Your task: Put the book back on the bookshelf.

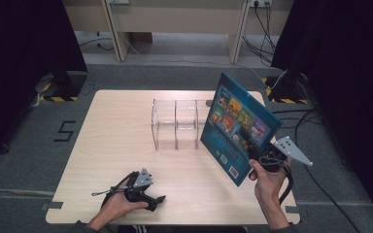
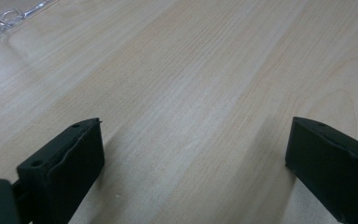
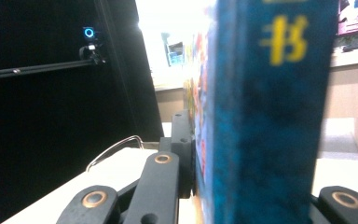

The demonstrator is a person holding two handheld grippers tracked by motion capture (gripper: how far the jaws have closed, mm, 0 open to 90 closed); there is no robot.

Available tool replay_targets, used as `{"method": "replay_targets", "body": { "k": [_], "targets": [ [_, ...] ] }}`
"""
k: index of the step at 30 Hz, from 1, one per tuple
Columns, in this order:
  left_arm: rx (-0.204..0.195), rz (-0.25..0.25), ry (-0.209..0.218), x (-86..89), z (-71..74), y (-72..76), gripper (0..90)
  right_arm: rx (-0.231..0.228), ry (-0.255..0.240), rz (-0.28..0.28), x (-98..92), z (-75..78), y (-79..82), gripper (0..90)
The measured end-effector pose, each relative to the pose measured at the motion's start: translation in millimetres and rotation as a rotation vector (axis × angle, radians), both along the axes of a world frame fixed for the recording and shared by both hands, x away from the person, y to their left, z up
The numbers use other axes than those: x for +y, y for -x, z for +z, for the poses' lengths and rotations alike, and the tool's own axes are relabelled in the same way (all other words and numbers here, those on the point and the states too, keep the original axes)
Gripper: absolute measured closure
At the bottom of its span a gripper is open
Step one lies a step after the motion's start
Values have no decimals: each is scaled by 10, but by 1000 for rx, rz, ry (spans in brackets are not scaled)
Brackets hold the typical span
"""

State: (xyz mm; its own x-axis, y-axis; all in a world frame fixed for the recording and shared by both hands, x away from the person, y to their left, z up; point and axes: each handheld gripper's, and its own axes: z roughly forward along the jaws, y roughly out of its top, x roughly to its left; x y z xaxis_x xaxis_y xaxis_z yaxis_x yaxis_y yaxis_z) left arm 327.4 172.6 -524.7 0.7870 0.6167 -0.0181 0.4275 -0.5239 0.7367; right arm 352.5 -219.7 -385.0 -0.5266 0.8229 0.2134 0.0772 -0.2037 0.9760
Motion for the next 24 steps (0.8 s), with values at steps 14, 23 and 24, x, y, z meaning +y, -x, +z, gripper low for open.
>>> {"method": "replay_targets", "body": {
  "k": [14, 23, 24],
  "targets": [
    [1, -5, -5, -9, -3, 2, 12, -8, 27, -39, 169, -3, -261, 825],
    [2, -6, -6, -11, -4, 4, 6, 0, 30, -47, 253, -19, -379, 825],
    [3, -8, -6, -12, -4, 6, 4, -1, 32, -49, 261, -20, -391, 825]
  ]
}}
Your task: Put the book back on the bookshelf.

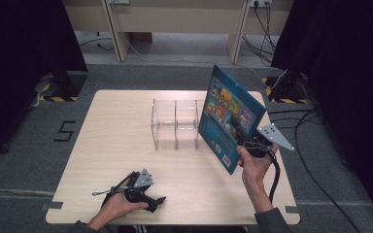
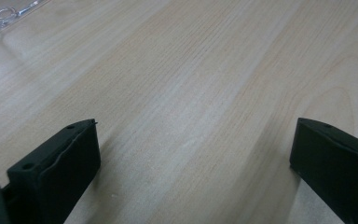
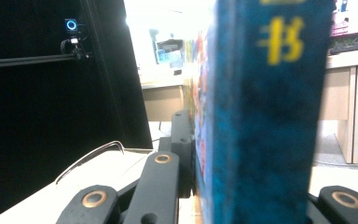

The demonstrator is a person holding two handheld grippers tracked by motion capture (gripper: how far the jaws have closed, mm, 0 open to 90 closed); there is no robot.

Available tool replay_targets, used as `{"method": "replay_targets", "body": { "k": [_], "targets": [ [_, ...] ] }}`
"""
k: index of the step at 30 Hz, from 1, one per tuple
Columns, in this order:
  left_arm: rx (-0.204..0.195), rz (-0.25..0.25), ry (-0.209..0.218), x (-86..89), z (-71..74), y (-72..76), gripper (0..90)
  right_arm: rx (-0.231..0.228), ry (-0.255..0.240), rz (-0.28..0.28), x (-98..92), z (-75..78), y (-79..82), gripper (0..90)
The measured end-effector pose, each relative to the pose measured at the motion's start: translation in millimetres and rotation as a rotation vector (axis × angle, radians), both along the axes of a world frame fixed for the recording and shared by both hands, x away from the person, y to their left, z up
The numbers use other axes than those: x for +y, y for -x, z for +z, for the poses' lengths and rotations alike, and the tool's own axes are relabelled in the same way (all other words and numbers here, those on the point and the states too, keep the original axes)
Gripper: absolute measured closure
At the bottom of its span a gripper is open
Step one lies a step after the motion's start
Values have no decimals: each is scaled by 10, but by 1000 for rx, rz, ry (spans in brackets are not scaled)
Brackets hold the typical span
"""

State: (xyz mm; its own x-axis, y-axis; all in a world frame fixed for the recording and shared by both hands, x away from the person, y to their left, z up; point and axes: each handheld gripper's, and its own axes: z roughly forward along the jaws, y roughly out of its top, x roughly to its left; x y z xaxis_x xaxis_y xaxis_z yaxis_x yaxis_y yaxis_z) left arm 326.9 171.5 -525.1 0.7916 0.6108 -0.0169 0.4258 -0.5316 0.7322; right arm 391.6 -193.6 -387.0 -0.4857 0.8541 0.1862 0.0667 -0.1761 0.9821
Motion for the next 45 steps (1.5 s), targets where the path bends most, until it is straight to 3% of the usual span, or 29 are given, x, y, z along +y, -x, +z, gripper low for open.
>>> {"method": "replay_targets", "body": {
  "k": [27, 45],
  "targets": [
    [1, 1, -2, -5, -2, 15, 0, 3, 13, -60, 175, -128, -343, 824],
    [1, 2, -1, -6, -2, 18, 0, 5, 3, -78, 245, -200, -467, 823]
  ]
}}
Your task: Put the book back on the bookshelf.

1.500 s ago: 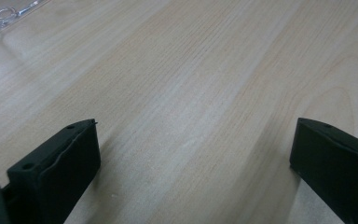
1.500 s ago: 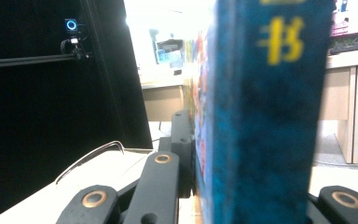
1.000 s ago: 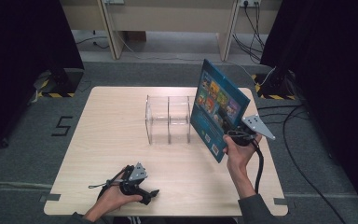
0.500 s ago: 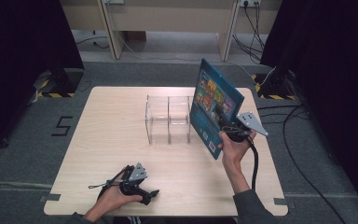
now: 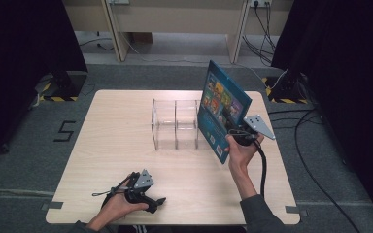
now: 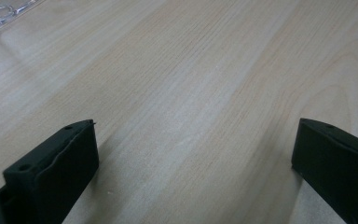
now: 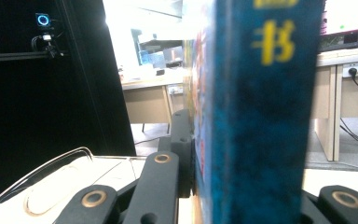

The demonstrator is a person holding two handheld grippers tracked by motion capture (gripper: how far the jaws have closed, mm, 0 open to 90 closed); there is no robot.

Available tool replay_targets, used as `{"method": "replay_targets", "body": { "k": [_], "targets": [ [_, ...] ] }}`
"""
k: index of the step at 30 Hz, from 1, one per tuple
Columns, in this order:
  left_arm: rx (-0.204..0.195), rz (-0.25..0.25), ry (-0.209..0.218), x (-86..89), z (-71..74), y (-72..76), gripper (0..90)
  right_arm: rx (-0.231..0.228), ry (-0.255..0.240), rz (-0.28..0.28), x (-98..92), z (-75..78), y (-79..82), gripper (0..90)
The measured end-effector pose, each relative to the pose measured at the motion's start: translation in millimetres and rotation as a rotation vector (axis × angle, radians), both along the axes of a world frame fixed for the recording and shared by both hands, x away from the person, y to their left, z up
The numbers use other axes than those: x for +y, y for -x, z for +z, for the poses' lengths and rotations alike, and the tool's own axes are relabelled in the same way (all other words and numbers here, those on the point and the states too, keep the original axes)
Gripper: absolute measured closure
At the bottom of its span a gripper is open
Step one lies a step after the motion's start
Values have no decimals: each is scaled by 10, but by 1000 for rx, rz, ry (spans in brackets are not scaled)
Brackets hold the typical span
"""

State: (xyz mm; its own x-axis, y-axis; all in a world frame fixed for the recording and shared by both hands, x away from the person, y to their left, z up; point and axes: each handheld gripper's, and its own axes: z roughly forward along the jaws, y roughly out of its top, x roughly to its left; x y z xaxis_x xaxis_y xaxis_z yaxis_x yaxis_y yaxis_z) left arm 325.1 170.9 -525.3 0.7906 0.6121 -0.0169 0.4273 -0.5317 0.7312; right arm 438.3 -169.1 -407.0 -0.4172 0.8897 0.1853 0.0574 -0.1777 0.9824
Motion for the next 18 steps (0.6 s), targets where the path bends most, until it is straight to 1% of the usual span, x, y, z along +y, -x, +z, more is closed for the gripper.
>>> {"method": "replay_targets", "body": {
  "k": [6, 12, 18],
  "targets": [
    [1, -1, 0, -1, 0, 3, 0, -1, -4, -4, 23, -21, -19, 823],
    [1, -2, -1, -1, 1, 6, 0, -14, -3, -15, 54, -71, -35, 821],
    [1, -2, -2, -1, 1, 6, 0, -20, -18, -21, 54, -105, -30, 818]
  ]
}}
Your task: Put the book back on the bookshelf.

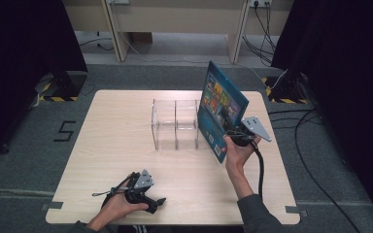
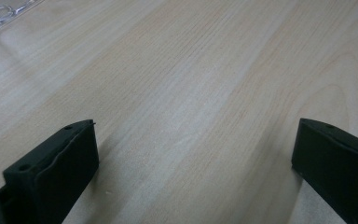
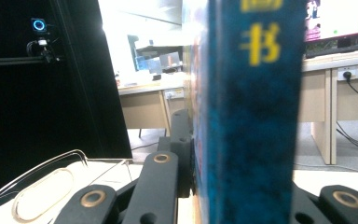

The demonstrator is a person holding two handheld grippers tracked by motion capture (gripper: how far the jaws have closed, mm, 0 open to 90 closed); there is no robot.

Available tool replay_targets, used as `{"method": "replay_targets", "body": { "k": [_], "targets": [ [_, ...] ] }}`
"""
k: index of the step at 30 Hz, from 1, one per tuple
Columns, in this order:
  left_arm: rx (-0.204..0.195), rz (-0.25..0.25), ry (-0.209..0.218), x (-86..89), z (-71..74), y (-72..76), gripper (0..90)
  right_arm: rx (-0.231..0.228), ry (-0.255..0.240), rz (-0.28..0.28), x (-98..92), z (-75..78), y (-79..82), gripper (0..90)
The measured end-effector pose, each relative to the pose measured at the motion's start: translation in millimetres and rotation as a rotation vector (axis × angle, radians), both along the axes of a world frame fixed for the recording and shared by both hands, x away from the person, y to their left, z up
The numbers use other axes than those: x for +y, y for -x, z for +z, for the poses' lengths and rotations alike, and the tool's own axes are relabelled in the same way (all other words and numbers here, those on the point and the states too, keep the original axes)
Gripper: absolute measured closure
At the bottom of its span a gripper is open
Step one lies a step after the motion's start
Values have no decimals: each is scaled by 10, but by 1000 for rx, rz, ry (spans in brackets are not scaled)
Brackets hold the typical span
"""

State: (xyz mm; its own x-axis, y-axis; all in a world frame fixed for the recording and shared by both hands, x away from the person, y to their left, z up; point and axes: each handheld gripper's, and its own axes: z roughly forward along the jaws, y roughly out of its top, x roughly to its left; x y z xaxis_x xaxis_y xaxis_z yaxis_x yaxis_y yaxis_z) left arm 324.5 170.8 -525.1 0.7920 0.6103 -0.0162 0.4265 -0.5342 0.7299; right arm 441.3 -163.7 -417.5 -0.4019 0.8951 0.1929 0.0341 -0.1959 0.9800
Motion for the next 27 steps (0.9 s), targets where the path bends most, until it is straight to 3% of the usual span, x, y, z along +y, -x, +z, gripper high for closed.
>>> {"method": "replay_targets", "body": {
  "k": [27],
  "targets": [
    [-1, -8, 0, -6, -1, 10, 0, 36, 3, 11, -106, -44, 106, 776]
  ]
}}
